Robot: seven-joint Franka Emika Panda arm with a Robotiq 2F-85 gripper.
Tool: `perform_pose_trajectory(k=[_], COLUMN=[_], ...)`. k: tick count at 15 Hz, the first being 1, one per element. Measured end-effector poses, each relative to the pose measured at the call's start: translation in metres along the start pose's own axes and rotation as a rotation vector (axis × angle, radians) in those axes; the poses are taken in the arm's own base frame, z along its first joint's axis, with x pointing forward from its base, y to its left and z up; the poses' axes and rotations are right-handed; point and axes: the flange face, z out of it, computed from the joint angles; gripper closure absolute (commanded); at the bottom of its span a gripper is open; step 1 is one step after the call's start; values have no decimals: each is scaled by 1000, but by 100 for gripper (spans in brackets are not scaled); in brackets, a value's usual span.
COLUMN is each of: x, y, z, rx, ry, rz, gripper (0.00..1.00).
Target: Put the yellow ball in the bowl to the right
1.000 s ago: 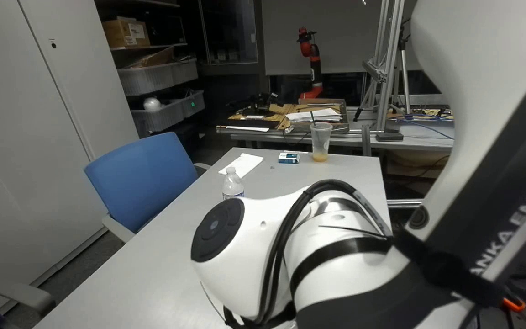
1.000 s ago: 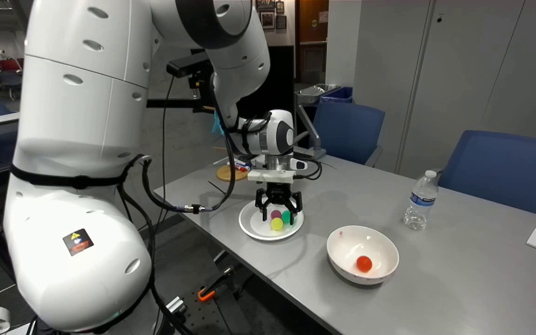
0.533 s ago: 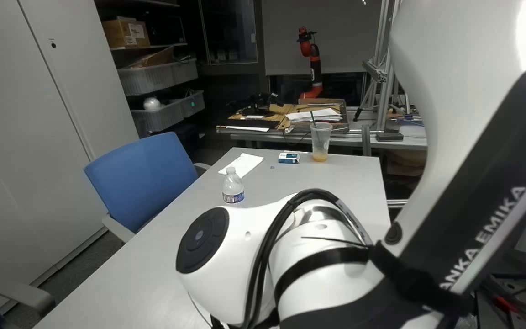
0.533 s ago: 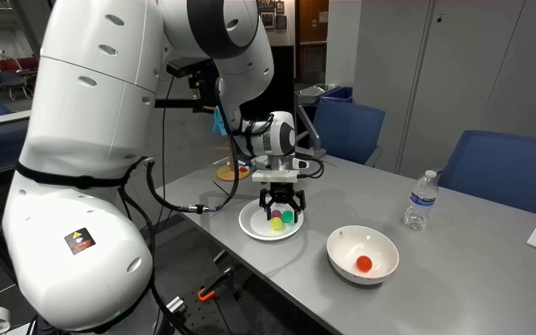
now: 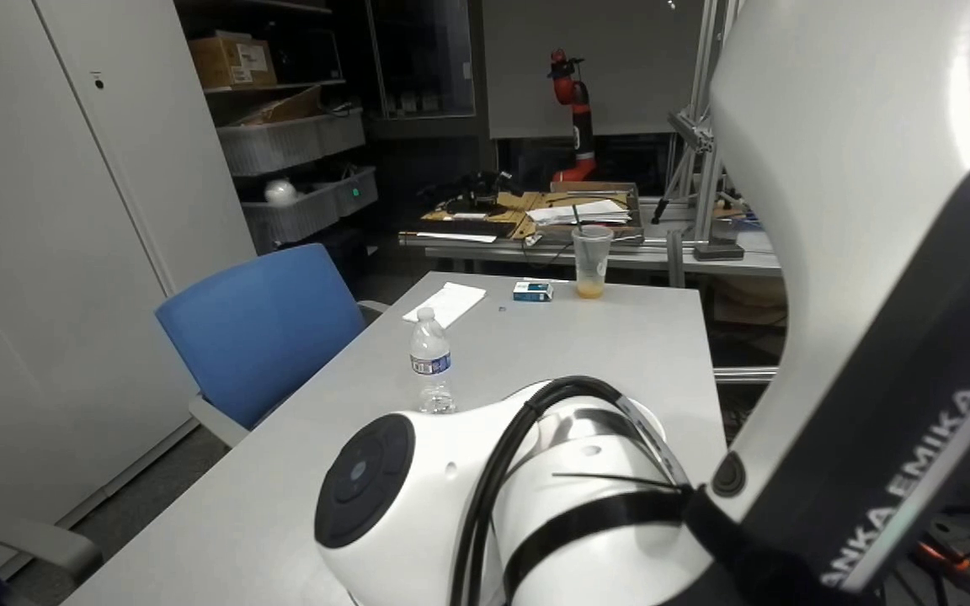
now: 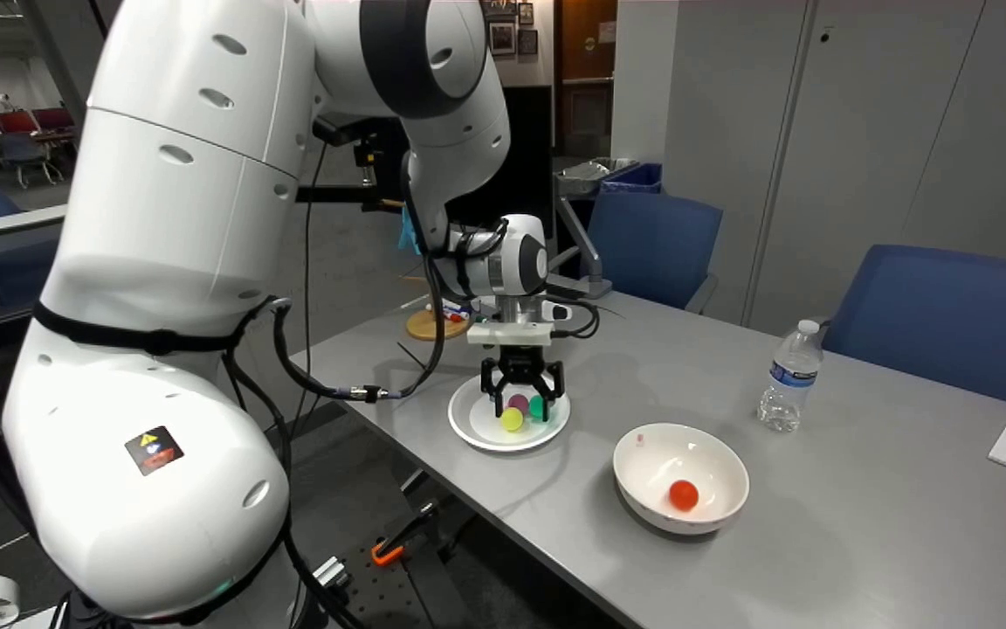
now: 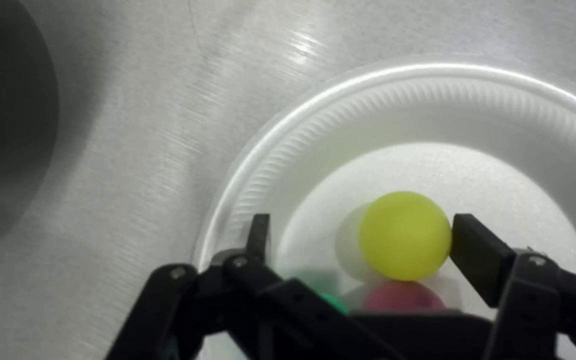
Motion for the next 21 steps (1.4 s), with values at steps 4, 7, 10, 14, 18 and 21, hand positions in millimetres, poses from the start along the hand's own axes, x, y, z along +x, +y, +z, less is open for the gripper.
perform_pose_trajectory(k=[4, 7, 10, 14, 18, 21], x=[0, 0, 1, 1, -3, -14], y=[-2, -2, -3, -3, 2, 12], z=[1, 2, 2, 1, -12, -36], rx=[1, 2, 3, 6, -2, -23], ry=[-2, -3, -3, -2, 1, 3], rz=[-7, -15, -20, -17, -8, 16], gripper=[61, 83, 84, 84, 84, 84])
